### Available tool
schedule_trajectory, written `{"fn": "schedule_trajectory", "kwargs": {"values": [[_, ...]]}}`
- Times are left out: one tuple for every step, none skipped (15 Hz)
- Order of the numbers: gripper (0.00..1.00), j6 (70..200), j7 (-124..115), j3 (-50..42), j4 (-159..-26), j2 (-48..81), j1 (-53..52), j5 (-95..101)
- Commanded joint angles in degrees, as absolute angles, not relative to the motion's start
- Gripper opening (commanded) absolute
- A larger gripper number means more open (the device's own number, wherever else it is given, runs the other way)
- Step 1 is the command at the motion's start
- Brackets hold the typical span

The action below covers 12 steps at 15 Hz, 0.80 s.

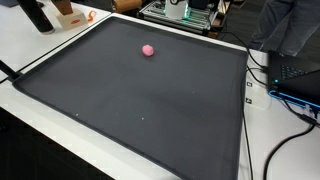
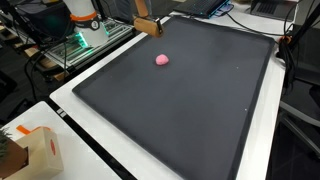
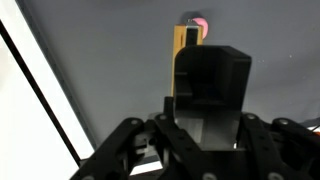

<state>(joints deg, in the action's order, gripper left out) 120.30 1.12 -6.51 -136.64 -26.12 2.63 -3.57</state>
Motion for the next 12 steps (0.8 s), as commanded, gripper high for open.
{"fn": "schedule_trajectory", "kwargs": {"values": [[0.48, 120.1, 1.3, -6.0, -136.5, -26.1, 3.2, -3.8], [0.48, 120.1, 1.3, -6.0, -136.5, -26.1, 3.2, -3.8], [0.48, 120.1, 1.3, -6.0, -136.5, -26.1, 3.2, -3.8], [0.48, 120.1, 1.3, -6.0, -136.5, -26.1, 3.2, -3.8], [0.48, 120.1, 1.3, -6.0, -136.5, -26.1, 3.2, -3.8], [0.48, 120.1, 1.3, -6.0, -136.5, -26.1, 3.2, -3.8], [0.23, 119.5, 1.4, -6.5, -135.4, -25.1, 3.2, -4.4], [0.23, 118.5, 2.1, -7.0, -134.5, -24.3, 3.1, -5.0], [0.23, 118.2, 2.6, -7.5, -133.7, -23.4, 3.0, -5.6], [0.23, 117.2, 4.3, -8.4, -132.7, -22.3, 2.6, -6.6], [0.23, 116.2, 6.5, -9.5, -131.6, -21.0, 2.3, -7.8], [0.23, 115.2, 8.5, -10.3, -130.6, -19.7, 2.2, -9.0]]}}
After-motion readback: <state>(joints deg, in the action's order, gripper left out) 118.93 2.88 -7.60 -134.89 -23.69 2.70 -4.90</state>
